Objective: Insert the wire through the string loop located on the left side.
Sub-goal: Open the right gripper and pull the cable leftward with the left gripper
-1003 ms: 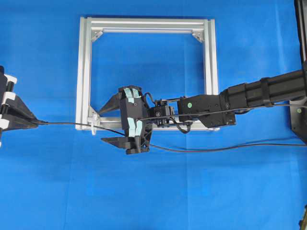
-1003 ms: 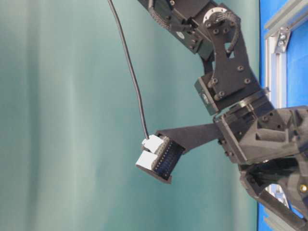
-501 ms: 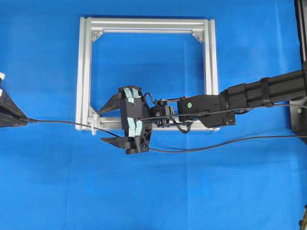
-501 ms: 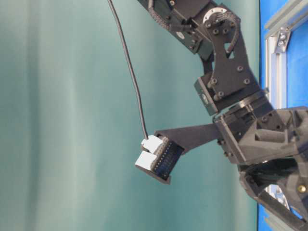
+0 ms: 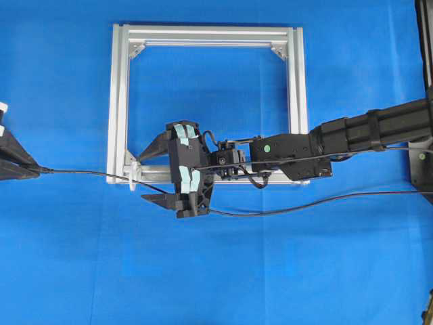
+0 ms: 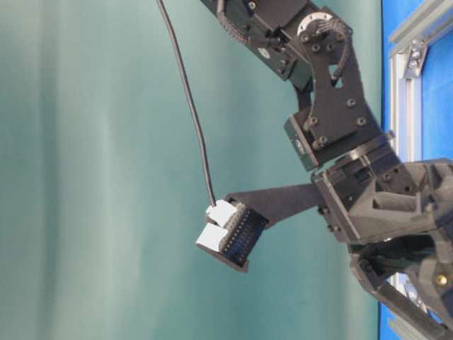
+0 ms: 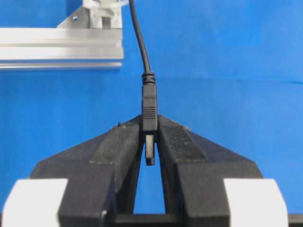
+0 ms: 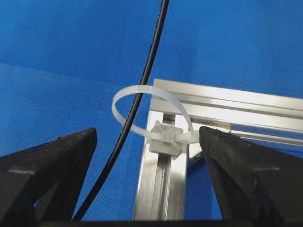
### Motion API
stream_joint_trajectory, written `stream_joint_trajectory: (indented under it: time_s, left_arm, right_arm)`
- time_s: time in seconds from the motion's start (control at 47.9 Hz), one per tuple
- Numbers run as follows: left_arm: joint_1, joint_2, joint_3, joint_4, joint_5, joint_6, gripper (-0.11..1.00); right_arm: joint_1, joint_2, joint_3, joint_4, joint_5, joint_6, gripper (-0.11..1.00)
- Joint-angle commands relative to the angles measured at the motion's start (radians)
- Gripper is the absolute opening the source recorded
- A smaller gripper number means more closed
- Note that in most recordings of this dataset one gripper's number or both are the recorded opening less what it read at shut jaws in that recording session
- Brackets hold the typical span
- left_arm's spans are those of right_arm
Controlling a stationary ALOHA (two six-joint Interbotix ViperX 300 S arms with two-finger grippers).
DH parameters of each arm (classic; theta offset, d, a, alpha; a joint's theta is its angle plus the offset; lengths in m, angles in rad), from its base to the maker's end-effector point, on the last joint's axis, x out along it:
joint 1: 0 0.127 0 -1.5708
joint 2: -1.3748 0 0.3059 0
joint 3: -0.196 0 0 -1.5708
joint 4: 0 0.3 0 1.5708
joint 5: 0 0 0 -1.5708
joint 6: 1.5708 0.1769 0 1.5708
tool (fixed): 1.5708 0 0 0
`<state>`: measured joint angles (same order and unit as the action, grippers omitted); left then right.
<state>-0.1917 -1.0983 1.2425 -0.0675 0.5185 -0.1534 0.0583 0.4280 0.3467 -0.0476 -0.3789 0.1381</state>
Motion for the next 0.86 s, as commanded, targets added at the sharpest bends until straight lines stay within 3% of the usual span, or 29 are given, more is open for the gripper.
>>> stream_joint_trajectory:
  time_s: [0.0, 0.084, 0.251, 0.313, 0.543, 0.836]
  left_arm:
    - [0.002, 0.011, -0.009, 0.003, -0.009, 0.0, 0.08]
    - [0.002, 0.012, -0.008, 0.003, -0.011, -0.002, 0.18]
    - [0.002, 0.012, -0.008, 0.003, -0.012, -0.008, 0.68]
    - [0.002, 0.012, -0.008, 0.003, -0.012, -0.008, 0.81]
    - [0.002, 0.012, -0.006, 0.003, -0.032, -0.011, 0.72]
    - [0.002, 0.005, -0.012, 0.003, -0.198, -0.011, 0.73]
  right_arm:
    - [-0.002, -0.026, -0.023, -0.002, -0.008, -0.002, 0.91]
    - [-0.002, -0.026, -0.023, -0.002, -0.008, -0.002, 0.91]
    - [-0.002, -0.028, -0.023, -0.002, -0.008, -0.002, 0.91]
    - [-0.002, -0.026, -0.023, -0.002, -0.006, -0.002, 0.91]
    - [-0.002, -0.035, -0.023, -0.002, -0.002, 0.002, 0.91]
    - [0.009, -0.138, -0.021, 0.0, 0.051, 0.006, 0.91]
